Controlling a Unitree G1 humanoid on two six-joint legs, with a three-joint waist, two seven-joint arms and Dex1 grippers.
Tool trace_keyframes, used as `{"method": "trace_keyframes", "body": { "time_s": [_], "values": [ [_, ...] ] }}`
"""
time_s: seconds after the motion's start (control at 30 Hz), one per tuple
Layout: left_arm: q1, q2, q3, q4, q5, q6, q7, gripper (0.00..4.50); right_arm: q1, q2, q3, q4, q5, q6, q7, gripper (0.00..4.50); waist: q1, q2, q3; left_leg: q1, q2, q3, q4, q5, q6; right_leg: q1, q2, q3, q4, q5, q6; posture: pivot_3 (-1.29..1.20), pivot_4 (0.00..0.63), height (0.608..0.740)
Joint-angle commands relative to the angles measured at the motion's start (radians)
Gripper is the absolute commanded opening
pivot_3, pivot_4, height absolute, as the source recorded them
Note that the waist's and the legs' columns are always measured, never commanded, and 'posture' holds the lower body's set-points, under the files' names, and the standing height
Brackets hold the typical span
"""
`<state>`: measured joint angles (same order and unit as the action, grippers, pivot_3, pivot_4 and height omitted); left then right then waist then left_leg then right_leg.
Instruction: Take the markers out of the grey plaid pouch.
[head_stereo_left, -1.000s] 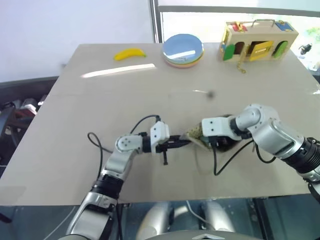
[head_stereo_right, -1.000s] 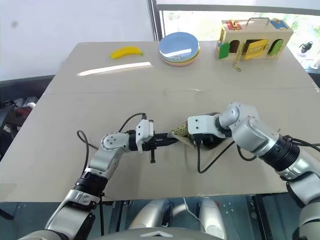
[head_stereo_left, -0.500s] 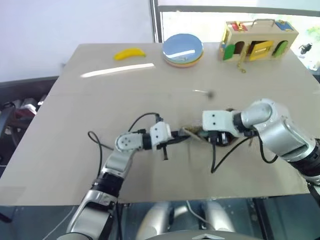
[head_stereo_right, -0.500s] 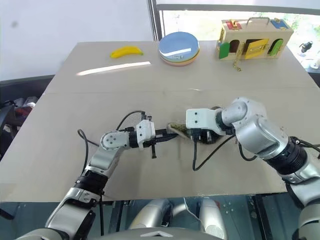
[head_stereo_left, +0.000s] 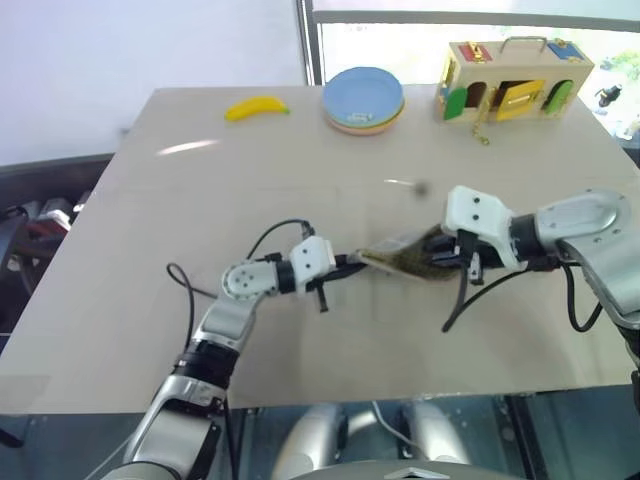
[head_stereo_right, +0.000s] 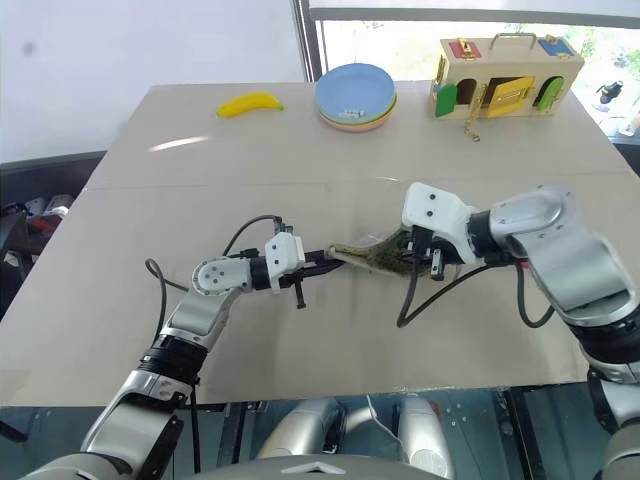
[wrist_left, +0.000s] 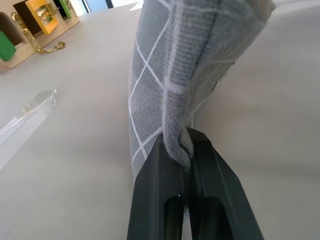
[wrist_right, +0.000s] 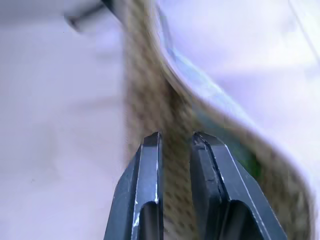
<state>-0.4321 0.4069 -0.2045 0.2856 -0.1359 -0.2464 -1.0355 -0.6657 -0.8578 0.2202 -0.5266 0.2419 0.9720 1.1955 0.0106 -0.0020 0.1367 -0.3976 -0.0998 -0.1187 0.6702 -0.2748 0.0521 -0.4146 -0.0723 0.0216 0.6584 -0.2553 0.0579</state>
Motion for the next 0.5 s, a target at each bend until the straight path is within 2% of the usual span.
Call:
{"method": "trace_keyframes", "body": {
  "time_s": [0.03,0.13,0.17,0.23,0.27,0.33,0.4,0.5],
  "values": [
    [-0.011,0.010,0.018,0.010,0.002,-0.004,0.011,0.00,-0.014,-0.009,0.002,-0.007,-0.005,-0.011,-0.046,0.85,0.000,0.000,0.000,0.000,0.000,0.000,0.000,0.000,0.000,0.000,0.000,0.000,0.000,0.000,0.000,0.00,0.150,0.740],
    [-0.009,0.011,0.014,0.013,-0.005,-0.001,0.003,0.00,-0.034,-0.004,0.085,0.074,-0.103,-0.085,-0.121,0.85,-0.001,0.000,0.000,0.001,0.000,0.001,0.000,0.000,0.000,0.000,0.000,0.001,0.001,0.000,0.000,0.00,0.150,0.740],
    [-0.008,0.006,0.015,0.013,-0.013,0.006,0.002,0.00,-0.039,0.007,0.111,0.109,-0.125,-0.109,-0.136,1.10,0.000,0.000,0.000,0.001,0.000,0.001,0.000,0.000,0.000,0.000,0.000,0.000,0.001,0.000,0.000,0.00,0.150,0.740],
    [-0.007,-0.003,0.014,0.012,-0.027,0.017,-0.003,0.00,-0.054,0.040,0.151,0.183,-0.164,-0.139,-0.174,1.75,-0.002,0.000,0.000,0.001,0.000,0.001,0.000,0.000,0.000,0.000,0.000,0.000,0.001,0.000,0.000,0.00,0.150,0.740],
    [-0.008,-0.006,0.011,0.012,-0.031,0.019,-0.009,0.00,-0.063,0.060,0.166,0.223,-0.186,-0.147,-0.200,2.35,-0.002,0.000,0.000,0.001,0.000,0.001,0.000,0.000,0.000,0.000,0.000,0.001,0.001,0.000,0.000,0.00,0.150,0.740],
    [-0.009,-0.015,0.009,0.012,-0.038,0.026,-0.012,0.00,-0.073,0.078,0.210,0.299,-0.230,-0.196,-0.208,3.24,-0.002,0.000,0.000,0.001,0.000,0.001,0.000,0.000,0.000,0.000,0.000,0.001,0.001,0.000,0.000,0.00,0.150,0.740],
    [-0.010,-0.022,0.008,0.013,-0.044,0.035,-0.018,0.00,-0.076,0.103,0.229,0.355,-0.243,-0.247,-0.205,4.39,0.000,0.000,0.000,0.000,0.000,0.001,0.000,0.000,0.000,0.000,0.000,0.000,0.001,0.000,0.000,0.00,0.150,0.740],
    [-0.015,-0.037,0.007,0.014,-0.064,0.062,-0.036,0.00,-0.090,0.133,0.253,0.414,-0.270,-0.316,-0.195,4.45,-0.001,0.000,0.000,0.000,0.000,0.001,0.000,0.000,0.000,0.000,0.000,0.000,0.001,0.000,0.000,0.00,0.150,0.740]
  ]
}}
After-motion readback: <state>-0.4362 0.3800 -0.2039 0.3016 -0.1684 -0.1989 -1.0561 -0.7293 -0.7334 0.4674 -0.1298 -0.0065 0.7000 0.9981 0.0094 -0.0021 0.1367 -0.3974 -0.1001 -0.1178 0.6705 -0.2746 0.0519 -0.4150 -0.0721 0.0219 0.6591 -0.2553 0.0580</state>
